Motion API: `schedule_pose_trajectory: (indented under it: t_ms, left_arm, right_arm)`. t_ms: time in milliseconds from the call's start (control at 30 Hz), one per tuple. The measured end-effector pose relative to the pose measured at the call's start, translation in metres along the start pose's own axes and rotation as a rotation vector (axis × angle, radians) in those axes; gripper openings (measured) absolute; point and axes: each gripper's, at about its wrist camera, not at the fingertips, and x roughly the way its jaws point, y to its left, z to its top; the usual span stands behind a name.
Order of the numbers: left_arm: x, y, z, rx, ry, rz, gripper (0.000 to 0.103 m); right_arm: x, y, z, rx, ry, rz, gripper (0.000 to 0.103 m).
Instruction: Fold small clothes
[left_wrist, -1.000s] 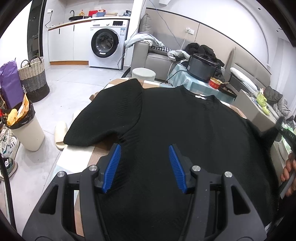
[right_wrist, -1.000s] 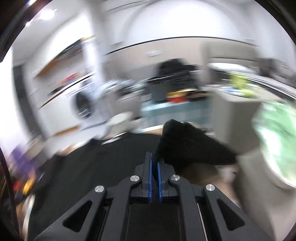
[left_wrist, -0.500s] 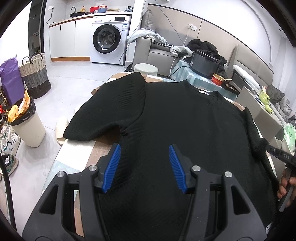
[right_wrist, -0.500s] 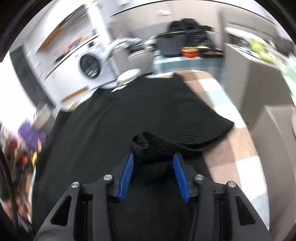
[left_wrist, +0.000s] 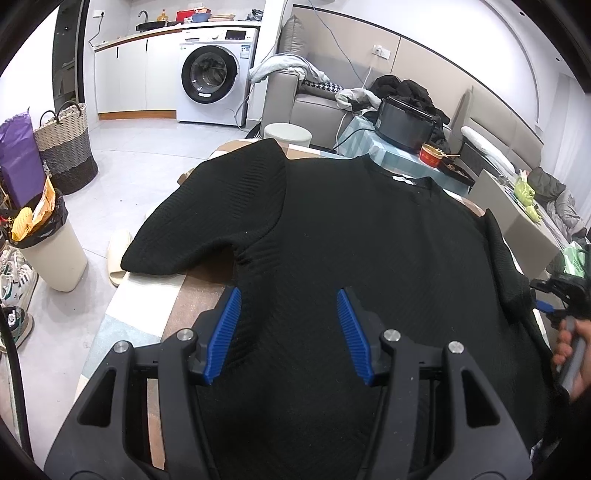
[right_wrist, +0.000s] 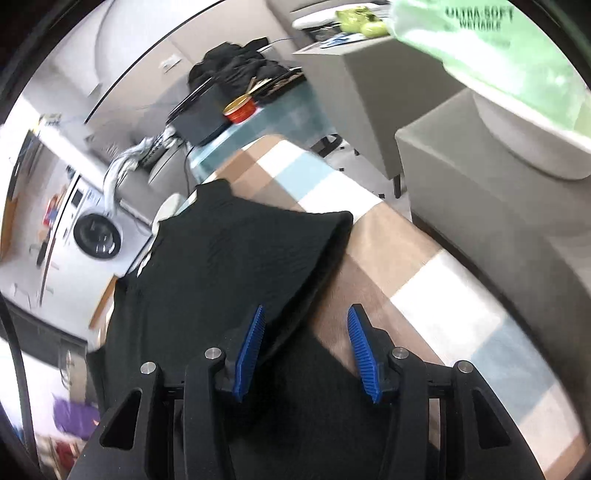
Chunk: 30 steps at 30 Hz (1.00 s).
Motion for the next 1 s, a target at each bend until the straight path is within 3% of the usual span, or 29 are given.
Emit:
schedule_pose_trajectory:
  t_ms: [67, 100, 133, 200, 267, 367, 433, 467, 500, 600, 800, 1000]
  left_arm:
    - [0.001, 0.001, 0.0, -0.001, -0.002, 0.006, 0.052]
    - [0.003, 0.002, 0.0, -0.003, -0.001, 0.006, 0.052]
    - [0.005, 0.004, 0.0, -0.007, 0.002, 0.007, 0.052]
    - [0.009, 0.007, 0.001, -0.014, 0.006, 0.014, 0.052]
    - [0.012, 0.01, 0.004, -0.021, 0.013, 0.021, 0.052]
    - [0.011, 0.012, 0.008, -0.022, 0.006, 0.028, 0.052]
    - [0.009, 0.012, 0.01, -0.016, -0.004, 0.028, 0.052]
    - [0.009, 0.013, 0.011, -0.016, -0.007, 0.036, 0.052]
    - [0.009, 0.015, 0.011, -0.022, -0.006, 0.04, 0.052]
    - [0.009, 0.024, 0.009, -0.058, 0.003, 0.033, 0.053]
    - [0.023, 0.055, 0.011, -0.166, 0.041, 0.018, 0.054]
    - [0.042, 0.115, 0.014, -0.398, 0.083, -0.047, 0.054]
  right_arm:
    - [0.011, -0.001, 0.005, 0.033, 0.018, 0.016, 0.044]
    - [0.016, 0.002, 0.007, 0.037, 0.019, 0.015, 0.037]
    - [0.018, 0.005, 0.008, 0.028, 0.022, 0.019, 0.016]
    - [0.016, 0.02, 0.011, -0.023, -0.002, 0.047, 0.006]
    - [0.006, 0.051, 0.016, -0.132, -0.071, 0.079, 0.006]
    - [-0.008, 0.104, 0.021, -0.27, -0.053, 0.261, 0.008]
    - [-0.017, 0.13, 0.018, -0.336, 0.024, 0.388, 0.023]
    - [-0.027, 0.136, 0.012, -0.369, 0.015, 0.438, 0.032]
    - [-0.036, 0.137, 0.007, -0.404, -0.019, 0.429, 0.036]
    - [-0.05, 0.126, -0.011, -0.483, -0.085, 0.277, 0.037]
    - [-0.007, 0.081, -0.055, -0.52, 0.097, 0.099, 0.037]
    - [-0.031, 0.046, -0.085, -0.496, 0.087, 0.085, 0.037]
